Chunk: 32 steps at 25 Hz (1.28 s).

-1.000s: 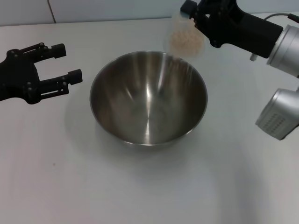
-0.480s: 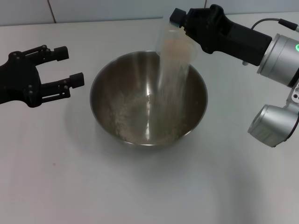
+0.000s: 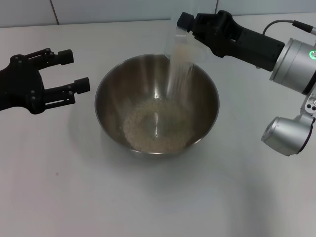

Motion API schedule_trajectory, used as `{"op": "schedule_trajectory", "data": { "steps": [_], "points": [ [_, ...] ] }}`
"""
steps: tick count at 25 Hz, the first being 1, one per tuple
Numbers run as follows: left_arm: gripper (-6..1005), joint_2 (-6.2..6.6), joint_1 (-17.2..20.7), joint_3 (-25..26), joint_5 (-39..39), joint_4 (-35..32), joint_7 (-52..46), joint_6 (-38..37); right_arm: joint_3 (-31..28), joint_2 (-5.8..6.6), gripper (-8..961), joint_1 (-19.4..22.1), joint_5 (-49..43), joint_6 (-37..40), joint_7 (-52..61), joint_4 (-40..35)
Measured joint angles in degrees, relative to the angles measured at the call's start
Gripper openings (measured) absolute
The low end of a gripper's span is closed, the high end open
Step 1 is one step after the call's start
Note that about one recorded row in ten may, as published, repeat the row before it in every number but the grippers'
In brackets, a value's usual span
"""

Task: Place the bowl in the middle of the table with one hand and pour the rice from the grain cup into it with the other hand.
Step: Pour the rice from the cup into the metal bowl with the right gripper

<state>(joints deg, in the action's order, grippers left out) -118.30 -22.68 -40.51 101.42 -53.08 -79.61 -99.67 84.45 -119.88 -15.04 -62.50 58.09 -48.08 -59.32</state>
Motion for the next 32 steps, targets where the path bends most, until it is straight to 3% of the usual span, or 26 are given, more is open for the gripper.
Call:
{"op": "schedule_trajectory", "data": {
  "steps": [32],
  "points": [
    [773, 0.13, 0.01, -1.37, 0.42, 0.03, -0.55, -0.02, 5.02, 0.0, 30, 2.15, 7.86, -1.5, -0.56, -0.3]
  ]
}}
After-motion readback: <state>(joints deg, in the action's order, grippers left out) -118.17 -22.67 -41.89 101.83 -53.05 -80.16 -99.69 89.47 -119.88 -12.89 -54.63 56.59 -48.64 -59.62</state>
